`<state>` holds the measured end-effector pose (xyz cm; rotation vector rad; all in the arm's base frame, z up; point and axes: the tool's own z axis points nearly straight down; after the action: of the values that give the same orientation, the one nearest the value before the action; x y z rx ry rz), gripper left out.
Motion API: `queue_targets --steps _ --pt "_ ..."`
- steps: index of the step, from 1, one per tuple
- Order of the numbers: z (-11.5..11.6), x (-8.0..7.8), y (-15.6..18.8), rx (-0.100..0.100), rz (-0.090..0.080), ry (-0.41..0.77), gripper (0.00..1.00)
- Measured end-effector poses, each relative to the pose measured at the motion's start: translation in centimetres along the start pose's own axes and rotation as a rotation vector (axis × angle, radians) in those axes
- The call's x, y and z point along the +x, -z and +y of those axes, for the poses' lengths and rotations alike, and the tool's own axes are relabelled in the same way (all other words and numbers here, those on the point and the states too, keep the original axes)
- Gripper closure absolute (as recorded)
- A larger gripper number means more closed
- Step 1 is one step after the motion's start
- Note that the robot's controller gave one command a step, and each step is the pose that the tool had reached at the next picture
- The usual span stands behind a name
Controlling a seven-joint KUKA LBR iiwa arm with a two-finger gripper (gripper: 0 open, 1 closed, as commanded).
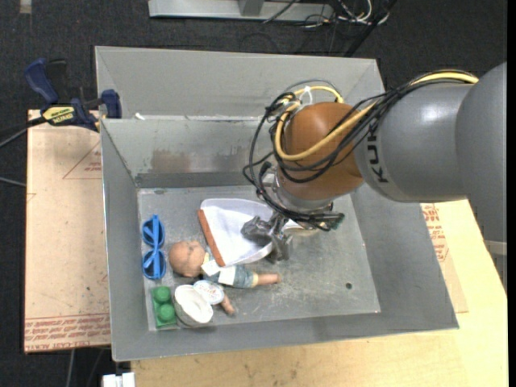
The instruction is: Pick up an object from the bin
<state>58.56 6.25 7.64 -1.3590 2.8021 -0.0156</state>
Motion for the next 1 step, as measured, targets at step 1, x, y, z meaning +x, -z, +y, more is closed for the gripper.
queue_targets --steps 1 --pt "0.0 0.0 0.0 0.0 0.0 0.0 1.0"
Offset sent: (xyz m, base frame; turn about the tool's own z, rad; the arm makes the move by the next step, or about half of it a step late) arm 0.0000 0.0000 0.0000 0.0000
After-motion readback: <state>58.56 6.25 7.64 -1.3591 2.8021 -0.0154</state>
